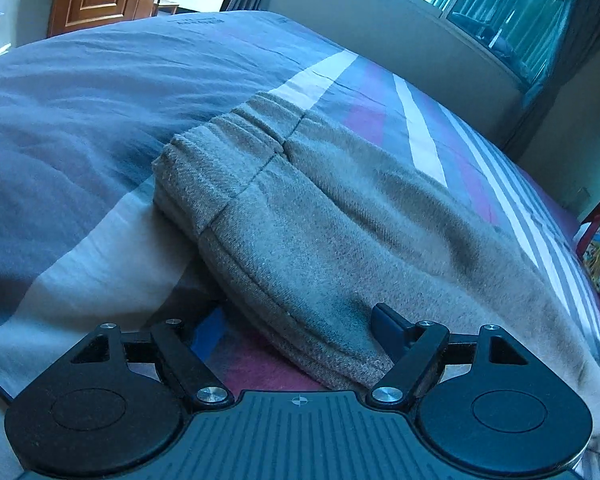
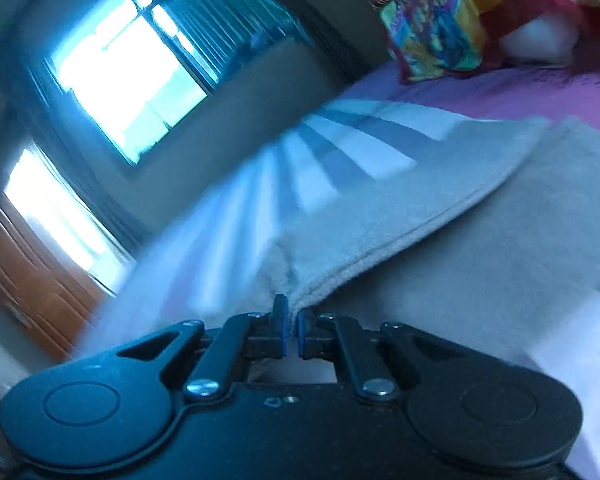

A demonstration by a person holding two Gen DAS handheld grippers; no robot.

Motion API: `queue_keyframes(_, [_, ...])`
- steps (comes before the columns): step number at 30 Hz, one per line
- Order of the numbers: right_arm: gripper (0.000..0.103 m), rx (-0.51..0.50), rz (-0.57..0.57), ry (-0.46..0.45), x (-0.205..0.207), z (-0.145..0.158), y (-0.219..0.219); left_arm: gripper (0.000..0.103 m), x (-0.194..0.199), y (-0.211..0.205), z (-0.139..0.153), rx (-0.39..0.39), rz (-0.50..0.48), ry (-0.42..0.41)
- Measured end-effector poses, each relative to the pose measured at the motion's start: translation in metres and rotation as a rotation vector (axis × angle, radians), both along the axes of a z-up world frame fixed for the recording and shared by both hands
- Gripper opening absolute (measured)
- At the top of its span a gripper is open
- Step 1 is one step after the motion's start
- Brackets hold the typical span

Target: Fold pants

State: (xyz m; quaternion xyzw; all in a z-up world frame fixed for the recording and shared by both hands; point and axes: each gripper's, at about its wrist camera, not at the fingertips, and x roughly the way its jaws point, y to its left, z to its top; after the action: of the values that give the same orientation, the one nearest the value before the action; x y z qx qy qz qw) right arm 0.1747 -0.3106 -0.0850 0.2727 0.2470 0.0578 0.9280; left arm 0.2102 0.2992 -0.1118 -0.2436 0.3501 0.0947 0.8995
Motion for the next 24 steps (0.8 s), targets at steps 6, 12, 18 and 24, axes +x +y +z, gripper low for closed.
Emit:
queue_keyframes(6, [0.025, 0.212, -0.044, 0.13, 0.017, -0.032, -0.042, 0.079, 0.0, 0.001, -0.002, 0.003, -0.011, 0.002])
queue_keyframes(12, [0.024, 0.37, -0.106, 0.149, 0.056, -0.046, -0.106, 0.079, 0.005, -0.002, -0.001, 0.018, -0.01, 0.011])
queue_keyframes(18, [0.005, 0.311, -0.096, 0.125, 0.07, -0.029, -0.099, 0.079, 0.006, -0.002, -0.001, 0.021, -0.016, 0.019])
queue_keyframes(24, [0.005, 0.101, -0.129, -0.123, 0.0, 0.023, -0.081, 0.079, 0.008, -0.004, -0.001, 0.034, -0.019, 0.022])
